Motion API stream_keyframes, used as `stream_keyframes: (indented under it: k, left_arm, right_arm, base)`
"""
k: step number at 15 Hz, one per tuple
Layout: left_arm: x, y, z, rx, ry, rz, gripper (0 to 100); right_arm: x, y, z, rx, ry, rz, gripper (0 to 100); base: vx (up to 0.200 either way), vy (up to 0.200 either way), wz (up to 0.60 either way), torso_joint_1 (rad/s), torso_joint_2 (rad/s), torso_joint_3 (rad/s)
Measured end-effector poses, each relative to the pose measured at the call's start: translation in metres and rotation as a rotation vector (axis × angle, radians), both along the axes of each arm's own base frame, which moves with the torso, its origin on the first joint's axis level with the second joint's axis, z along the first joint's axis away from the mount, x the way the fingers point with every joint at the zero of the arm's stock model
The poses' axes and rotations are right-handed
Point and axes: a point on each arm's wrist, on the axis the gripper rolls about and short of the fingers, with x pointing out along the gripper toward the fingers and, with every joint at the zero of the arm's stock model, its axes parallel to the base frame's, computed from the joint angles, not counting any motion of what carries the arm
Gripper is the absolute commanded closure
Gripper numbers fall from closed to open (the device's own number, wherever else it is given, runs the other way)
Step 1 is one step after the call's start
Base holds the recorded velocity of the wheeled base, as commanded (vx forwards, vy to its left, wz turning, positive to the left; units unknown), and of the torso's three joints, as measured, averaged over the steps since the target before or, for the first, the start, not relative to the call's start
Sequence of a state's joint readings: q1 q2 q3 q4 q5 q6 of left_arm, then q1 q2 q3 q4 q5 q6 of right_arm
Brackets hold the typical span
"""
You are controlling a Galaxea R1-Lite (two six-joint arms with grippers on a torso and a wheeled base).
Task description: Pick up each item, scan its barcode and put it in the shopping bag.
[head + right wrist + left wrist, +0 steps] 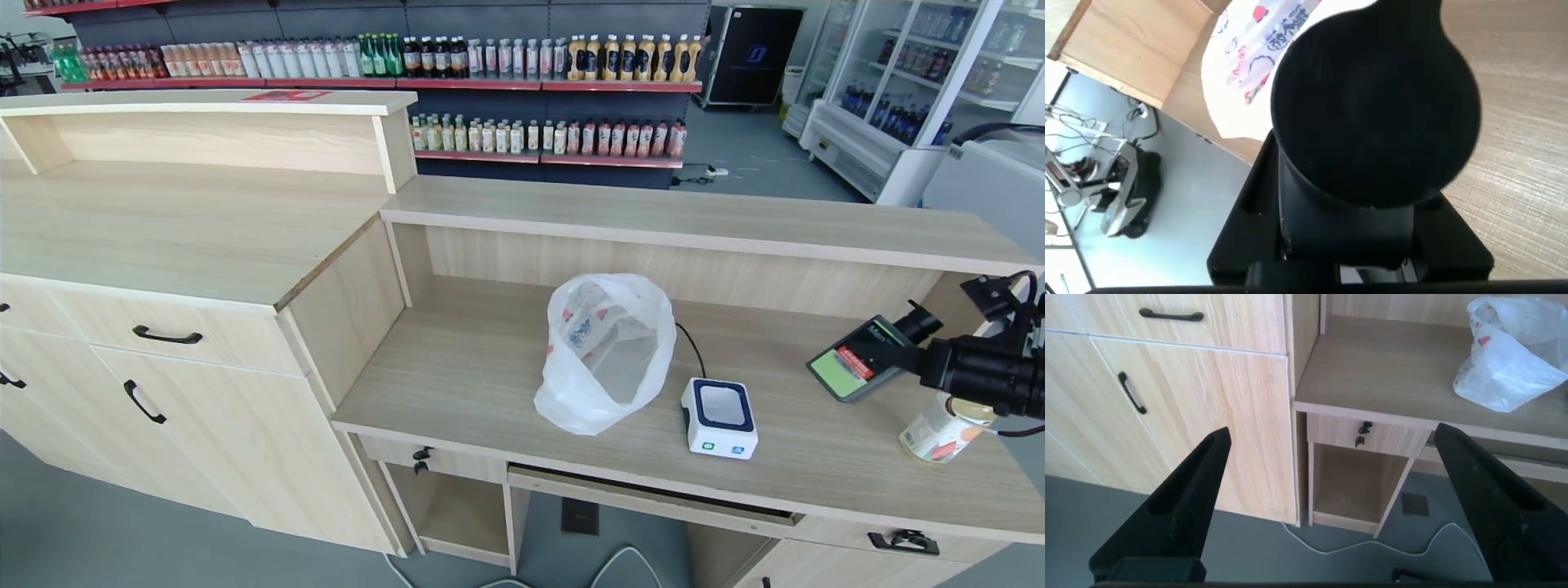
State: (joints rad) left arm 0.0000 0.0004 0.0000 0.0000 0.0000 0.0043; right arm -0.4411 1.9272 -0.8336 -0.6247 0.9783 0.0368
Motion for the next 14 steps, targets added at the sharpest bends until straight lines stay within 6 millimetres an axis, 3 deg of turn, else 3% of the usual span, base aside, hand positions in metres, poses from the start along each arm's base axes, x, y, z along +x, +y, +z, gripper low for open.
stream_keyframes:
  k: [14]
  left_arm:
    - [0.000, 0.000, 0.000, 0.000, 0.000, 0.000, 0]
  right_arm:
    - [0.056, 0.031, -0.052, -0.084, 0.029, 0.021, 100]
  base:
    - [0.000, 0.000, 0.00, 0.000, 0.00, 0.000]
